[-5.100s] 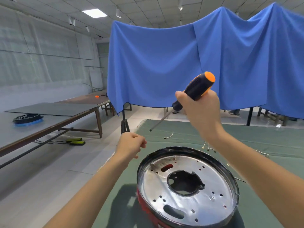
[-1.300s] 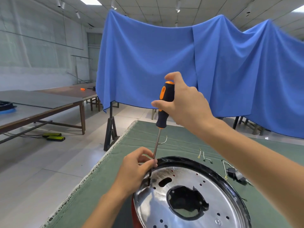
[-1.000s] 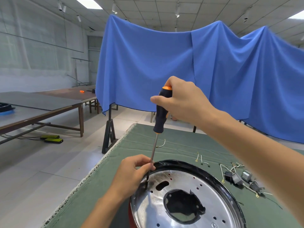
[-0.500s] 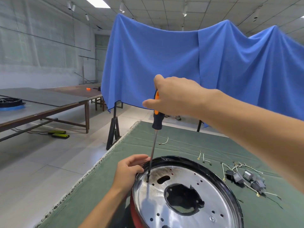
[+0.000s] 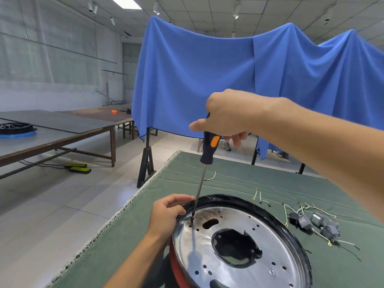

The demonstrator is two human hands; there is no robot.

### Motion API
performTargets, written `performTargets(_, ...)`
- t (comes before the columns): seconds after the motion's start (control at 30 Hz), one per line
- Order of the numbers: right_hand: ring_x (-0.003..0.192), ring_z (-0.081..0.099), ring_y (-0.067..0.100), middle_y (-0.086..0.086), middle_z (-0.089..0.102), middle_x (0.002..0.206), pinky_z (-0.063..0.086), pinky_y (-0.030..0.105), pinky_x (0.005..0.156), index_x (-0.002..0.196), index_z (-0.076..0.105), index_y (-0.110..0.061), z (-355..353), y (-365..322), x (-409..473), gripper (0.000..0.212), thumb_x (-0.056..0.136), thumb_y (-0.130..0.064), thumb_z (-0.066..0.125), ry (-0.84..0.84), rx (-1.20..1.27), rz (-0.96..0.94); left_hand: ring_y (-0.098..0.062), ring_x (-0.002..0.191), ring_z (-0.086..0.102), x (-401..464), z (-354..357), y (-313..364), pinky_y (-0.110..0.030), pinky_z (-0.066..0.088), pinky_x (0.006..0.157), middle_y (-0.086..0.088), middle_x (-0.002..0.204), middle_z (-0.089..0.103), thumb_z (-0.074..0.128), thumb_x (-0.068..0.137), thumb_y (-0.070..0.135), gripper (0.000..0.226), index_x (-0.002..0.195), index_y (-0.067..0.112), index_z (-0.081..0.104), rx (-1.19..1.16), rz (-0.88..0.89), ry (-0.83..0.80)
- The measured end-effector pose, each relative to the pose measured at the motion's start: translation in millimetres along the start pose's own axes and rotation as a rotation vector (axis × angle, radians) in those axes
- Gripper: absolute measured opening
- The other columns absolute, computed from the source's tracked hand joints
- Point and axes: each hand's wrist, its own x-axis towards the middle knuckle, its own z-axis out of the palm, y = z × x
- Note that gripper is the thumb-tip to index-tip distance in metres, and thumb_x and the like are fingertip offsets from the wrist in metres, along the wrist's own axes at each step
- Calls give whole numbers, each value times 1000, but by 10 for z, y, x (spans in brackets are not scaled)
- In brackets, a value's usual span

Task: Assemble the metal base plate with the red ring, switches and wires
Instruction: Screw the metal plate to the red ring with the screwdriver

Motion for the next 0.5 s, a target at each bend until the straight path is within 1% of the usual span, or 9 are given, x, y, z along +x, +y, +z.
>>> performTargets(0.07,54,70,21,7,70,79,52,25,44,92,56,-8,-42,2,4,26,87,-33,57,-129,134,18,-13,74,71,3,-5,-16,-20,55,65,-4,82,76,46,73,-23,42,80,8,74,8,0,-3)
performTargets(0.1,54,70,21,8,71,80,52,24,43,94,56,-6,-49,15,-1,23,88,-28,57,-162,174,19,-13,74,71,3,-10,-20,-20,55,65,-4,82,76,46,73,-23,43,79,9,74,9,2,-2)
performTargets(0.2,35,58,18,2,62,42,40,20,42,69,53,-10,-14,52,-19,32,91,-34,51,-57,30,83,-17,78,71,17,-9,-24,-23,57,68,-5,84,76,45,73,-23,42,80,7,74,0,2,-7)
performTargets(0.23,35,57,18,-1,57,36,40,20,44,65,51,-12,-21,62,-26,35,91,-36,50,-9,-38,95,-18,79,71,22,-6,-25,-24,57,70,-6,84,76,45,72,-23,42,81,6,74,-6,0,-7)
performTargets(0.27,41,60,19,0,60,40,44,23,47,67,52,-12,-39,63,-34,36,91,-39,50,-22,-51,106,-19,79,71,20,-4,-20,-25,58,70,-7,85,75,45,73,-23,41,81,5,74,-8,-4,-10)
performTargets(0.3,50,67,22,4,66,55,50,26,49,72,55,-11,-66,54,-40,35,91,-41,51,-89,0,116,-19,79,71,16,-1,-16,-25,58,70,-7,85,75,44,73,-23,41,82,4,73,-7,-6,-13)
performTargets(0.37,60,71,24,7,66,77,55,28,46,85,57,-9,-111,35,-51,26,91,-33,54,-193,162,105,-16,77,71,9,-7,-15,-22,57,67,-7,83,75,45,73,-23,40,82,4,73,1,1,-13)
performTargets(0.43,41,63,19,6,65,57,43,19,37,77,56,-7,-59,35,-71,27,93,-29,53,-137,141,84,-15,76,71,9,-13,-9,-20,56,64,-6,82,75,45,73,-23,41,82,4,74,9,6,-11)
performTargets(0.5,29,48,20,3,55,46,32,20,41,64,48,-10,1,52,-63,38,95,-33,47,29,-42,97,-18,78,71,14,-6,-18,-22,57,65,-8,84,75,45,73,-23,40,83,3,73,5,9,-11)
